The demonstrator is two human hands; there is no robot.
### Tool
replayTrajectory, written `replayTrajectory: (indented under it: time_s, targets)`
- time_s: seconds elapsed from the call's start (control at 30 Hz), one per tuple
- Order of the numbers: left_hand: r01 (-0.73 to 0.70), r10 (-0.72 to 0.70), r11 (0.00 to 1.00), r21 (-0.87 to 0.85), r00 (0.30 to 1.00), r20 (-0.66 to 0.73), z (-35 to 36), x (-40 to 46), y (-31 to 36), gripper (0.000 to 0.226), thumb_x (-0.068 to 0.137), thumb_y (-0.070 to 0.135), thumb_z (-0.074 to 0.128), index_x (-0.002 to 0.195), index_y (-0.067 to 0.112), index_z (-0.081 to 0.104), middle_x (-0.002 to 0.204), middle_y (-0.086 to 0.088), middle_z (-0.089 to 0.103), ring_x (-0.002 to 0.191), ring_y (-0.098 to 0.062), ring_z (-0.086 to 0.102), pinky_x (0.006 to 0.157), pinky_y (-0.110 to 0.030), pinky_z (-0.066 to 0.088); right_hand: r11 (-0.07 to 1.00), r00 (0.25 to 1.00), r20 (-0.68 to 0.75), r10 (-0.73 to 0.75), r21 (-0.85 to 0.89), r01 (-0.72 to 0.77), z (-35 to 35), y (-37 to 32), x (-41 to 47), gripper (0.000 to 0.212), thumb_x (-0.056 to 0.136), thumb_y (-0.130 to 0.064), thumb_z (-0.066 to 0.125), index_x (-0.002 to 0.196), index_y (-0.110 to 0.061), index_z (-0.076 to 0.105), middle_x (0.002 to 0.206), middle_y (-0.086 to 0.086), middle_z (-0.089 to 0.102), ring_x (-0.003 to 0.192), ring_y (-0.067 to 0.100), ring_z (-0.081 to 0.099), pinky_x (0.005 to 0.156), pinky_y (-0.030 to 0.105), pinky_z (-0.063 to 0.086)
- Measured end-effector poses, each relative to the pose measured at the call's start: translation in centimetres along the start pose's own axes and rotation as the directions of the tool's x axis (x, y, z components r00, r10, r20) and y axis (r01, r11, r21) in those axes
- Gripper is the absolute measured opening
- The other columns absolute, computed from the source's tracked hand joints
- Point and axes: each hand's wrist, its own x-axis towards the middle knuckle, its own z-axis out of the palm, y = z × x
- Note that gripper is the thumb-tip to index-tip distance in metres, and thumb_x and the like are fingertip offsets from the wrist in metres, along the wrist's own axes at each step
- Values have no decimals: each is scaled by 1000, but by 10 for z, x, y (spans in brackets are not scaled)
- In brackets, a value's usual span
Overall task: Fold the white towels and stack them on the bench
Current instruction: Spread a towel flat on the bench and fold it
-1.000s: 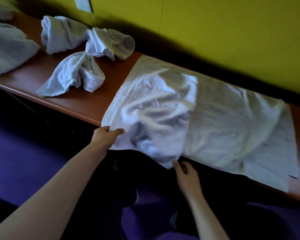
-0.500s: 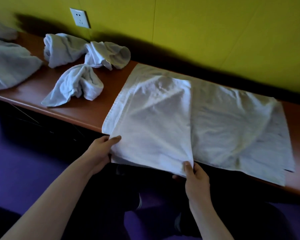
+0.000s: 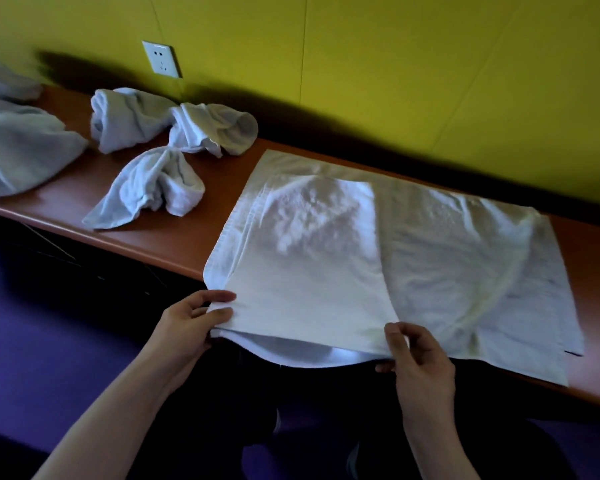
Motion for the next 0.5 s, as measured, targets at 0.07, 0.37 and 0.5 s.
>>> replayTrajectory:
  time_s: [0.07,0.37,0.5]
  targets:
    - [21,-17,987,-156,1000,22,5,8,9,28,80,-6,67,107,1,69,81,-15,73,63,-18,69,60,-24,60,990,993,103,53,126,-66,2,-6,14,35,66,-40,81,90,-16,70,68,8,66,55,14,63,54,21,51]
    - [-355,326,889,289,934,145,28,65,52,61,81,-21,62,124,21,66,101,-7,76,88,-14,70,77,-19,54,958,968,170,-187,-186,218,28,-60,103,17,87,-4,73,102,-11,71,79,5,75,65,19,73,61,21,52]
    - [-438,454,719,540,884,113,44,109,64,26,77,19,86,99,25,72,88,-3,73,76,-9,71,72,-23,55,876,935,207,-287,-338,344,50,-69,154,11,91,-25,72,85,-15,74,66,5,70,58,10,63,62,29,46]
